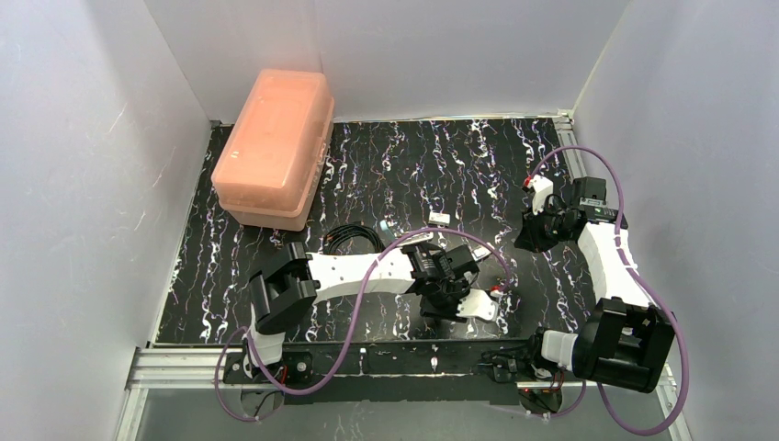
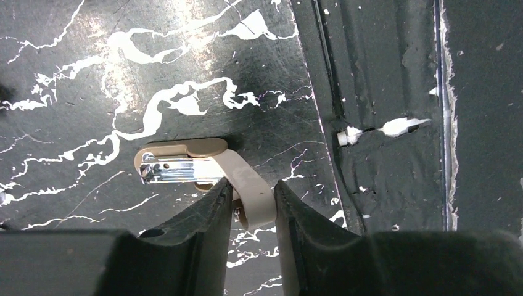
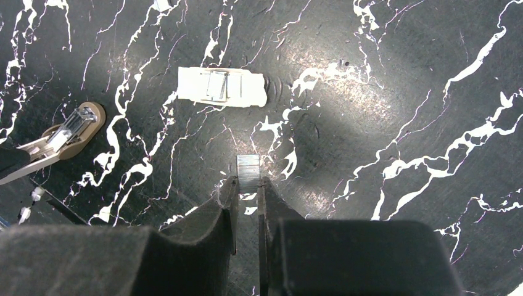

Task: Load the staples into the stapler
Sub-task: Adjust the stapler at the center of the board.

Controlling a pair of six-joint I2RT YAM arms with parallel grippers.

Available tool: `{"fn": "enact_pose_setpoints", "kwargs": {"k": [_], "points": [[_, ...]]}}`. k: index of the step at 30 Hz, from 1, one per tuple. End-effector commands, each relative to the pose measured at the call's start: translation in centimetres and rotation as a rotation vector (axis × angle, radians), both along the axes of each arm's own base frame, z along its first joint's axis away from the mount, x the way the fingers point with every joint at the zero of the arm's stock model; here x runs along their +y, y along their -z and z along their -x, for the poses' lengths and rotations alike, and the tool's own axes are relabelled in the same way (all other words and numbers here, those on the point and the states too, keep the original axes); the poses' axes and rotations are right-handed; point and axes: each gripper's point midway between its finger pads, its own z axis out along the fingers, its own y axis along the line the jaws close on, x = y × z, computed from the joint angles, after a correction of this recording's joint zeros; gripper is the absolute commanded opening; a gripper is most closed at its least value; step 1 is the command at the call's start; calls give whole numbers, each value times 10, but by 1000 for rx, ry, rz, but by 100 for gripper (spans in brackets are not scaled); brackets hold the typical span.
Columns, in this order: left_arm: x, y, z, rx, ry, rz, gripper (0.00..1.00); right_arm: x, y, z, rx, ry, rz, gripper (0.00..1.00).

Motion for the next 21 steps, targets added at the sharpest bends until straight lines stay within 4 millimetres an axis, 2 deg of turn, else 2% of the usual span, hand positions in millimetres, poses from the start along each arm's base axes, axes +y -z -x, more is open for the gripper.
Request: {"fn": "enact_pose_setpoints", "kwargs": {"k": [1, 3, 9, 15, 21], "points": [[3, -12, 7, 11, 40, 5, 25, 0, -5, -2, -23, -7, -6, 4], [9, -12, 8, 7, 61, -6, 21, 1, -5, -2, -22, -8, -6, 4], [28, -16, 7, -25, 138, -64, 17, 0, -4, -2, -21, -8, -6, 4], [39, -20, 2, -56, 200, -116, 19, 1, -5, -2, -22, -7, -8, 4], [36, -29, -6, -75, 218, -106, 22, 1, -5, -1, -22, -7, -6, 4]]}}
